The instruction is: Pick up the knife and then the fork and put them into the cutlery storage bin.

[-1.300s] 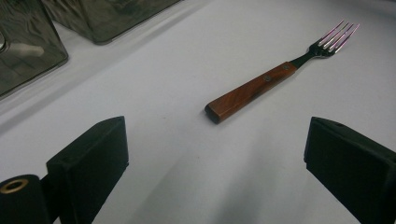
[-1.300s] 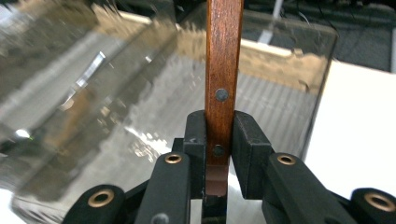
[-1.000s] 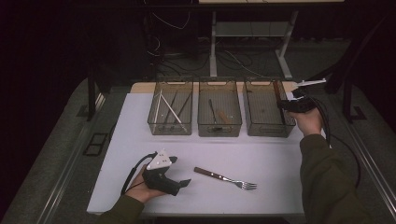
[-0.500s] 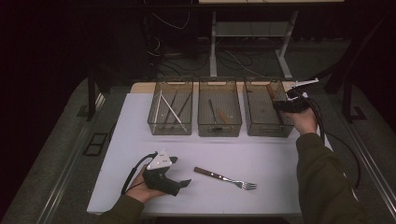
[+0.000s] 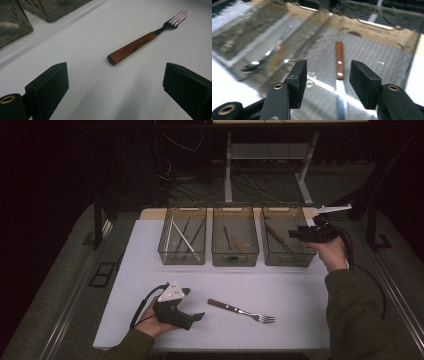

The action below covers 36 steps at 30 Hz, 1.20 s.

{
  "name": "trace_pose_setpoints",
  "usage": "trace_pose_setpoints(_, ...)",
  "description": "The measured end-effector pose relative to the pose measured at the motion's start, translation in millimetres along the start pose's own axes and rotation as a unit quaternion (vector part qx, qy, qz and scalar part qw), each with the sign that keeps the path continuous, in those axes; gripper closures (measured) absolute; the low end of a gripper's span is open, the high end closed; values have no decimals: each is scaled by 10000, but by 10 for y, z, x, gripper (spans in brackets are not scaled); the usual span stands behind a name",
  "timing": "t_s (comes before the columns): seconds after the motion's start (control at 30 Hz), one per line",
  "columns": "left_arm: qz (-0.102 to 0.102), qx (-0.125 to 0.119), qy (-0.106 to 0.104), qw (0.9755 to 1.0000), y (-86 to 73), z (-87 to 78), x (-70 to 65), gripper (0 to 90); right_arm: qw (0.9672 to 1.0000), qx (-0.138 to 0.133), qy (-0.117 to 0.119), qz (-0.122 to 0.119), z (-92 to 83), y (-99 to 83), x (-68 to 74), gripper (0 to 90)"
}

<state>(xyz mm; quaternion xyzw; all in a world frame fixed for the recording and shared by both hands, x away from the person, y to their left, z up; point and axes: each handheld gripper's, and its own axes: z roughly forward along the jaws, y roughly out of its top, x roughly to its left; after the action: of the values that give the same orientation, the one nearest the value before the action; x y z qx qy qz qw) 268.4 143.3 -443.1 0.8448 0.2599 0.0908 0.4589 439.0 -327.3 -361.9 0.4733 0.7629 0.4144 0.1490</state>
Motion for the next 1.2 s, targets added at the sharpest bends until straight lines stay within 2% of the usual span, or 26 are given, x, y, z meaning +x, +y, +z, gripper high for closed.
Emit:
trace_pose_setpoints(0.2, -23, -12, 7, 10000, 0, 2, -2, 50, 9993, -83, 246, -261, -189, -57, 257, 461)
trace_pose_setpoints(0.33, -17, -10, 8, 10000, -1, 1, -3, 50, 9983, -90, 370, -435, -268, -122, 445, 403)
trace_pose_setpoints(0.43, -24, -1, 9, 10000, -1, 2, -4, 50, 9966, -132, 643, -498, -293, -185, 572, 382)
trace_pose_setpoints(0.6, -19, -7, 8, 10000, -1, 1, -3, 50, 9939, -142, 901, -612, -308, -292, 749, 343)
trace_pose_setpoints(0.67, -16, -5, 9, 10000, -1, 1, -3, 50, 9928, -196, 906, -752, -301, -341, 829, 333)
trace_pose_setpoints(0.73, -12, -2, 8, 10000, -1, 1, -3, 50, 9906, -168, 1071, -831, -284, -388, 903, 333)
trace_pose_setpoints(1.0, 14, -10, 20, 10000, -7, -9, 10, 52, 9844, 92, 1330, -1147, -222, -539, 1174, 342)
trace_pose_setpoints(1.2, 23, -4, -3, 10000, -9, -5, 4, 53, 9803, 437, 1386, -1337, -136, -632, 1327, 348)
